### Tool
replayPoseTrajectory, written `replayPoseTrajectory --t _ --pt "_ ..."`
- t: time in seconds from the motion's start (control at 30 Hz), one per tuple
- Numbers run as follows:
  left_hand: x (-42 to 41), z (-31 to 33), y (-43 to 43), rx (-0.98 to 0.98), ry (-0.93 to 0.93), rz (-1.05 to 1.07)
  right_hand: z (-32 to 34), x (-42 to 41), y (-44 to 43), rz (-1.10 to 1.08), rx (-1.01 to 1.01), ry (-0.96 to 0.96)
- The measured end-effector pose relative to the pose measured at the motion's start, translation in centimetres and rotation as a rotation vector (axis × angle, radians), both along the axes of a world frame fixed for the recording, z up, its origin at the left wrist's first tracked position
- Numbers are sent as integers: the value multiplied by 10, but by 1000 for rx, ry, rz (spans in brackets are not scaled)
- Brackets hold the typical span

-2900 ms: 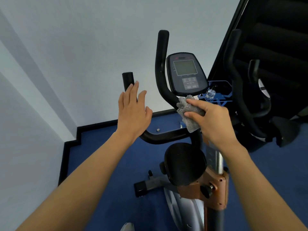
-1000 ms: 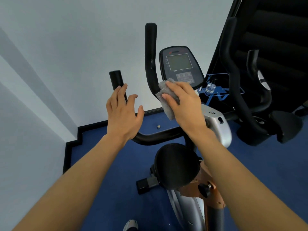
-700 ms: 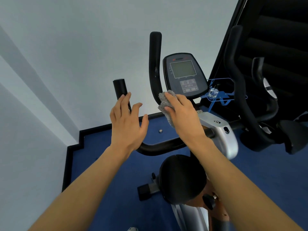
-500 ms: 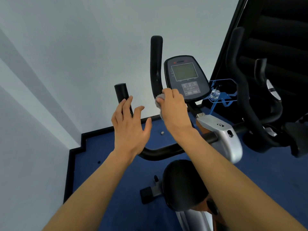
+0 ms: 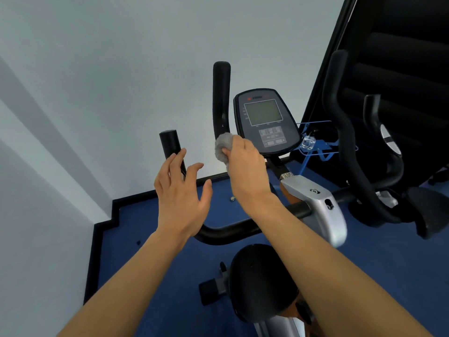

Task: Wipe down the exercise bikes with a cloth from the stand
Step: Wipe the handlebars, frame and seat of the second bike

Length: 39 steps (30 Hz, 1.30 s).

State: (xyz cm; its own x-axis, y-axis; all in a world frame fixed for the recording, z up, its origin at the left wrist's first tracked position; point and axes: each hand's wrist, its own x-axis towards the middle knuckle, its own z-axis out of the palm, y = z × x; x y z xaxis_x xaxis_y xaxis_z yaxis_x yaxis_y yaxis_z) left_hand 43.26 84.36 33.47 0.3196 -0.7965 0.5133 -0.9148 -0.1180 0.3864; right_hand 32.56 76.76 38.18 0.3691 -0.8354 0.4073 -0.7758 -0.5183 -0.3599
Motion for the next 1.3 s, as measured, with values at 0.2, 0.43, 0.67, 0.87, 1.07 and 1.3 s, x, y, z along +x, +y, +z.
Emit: replayPoseTrajectory --t 0.2,0.43,0.67,0.87,1.07,1.3 --pt "2 -1 2 -3 0 -18 13 -6 -13 -38 88 -234" --pt "2 0 3 14 -10 -13 12 -28 -7 -76 177 -685" --pt "2 0 4 18 -7 -16 37 -14 -13 -69 187 -791" --pt "3 0 4 22 -8 -21 38 17 -35 -20 125 -691" --pt "2 1 0 13 -25 8 25 23 -44 -65 39 -320" --pt "3 1 3 31 -37 11 35 16 -47 -95 128 -235"
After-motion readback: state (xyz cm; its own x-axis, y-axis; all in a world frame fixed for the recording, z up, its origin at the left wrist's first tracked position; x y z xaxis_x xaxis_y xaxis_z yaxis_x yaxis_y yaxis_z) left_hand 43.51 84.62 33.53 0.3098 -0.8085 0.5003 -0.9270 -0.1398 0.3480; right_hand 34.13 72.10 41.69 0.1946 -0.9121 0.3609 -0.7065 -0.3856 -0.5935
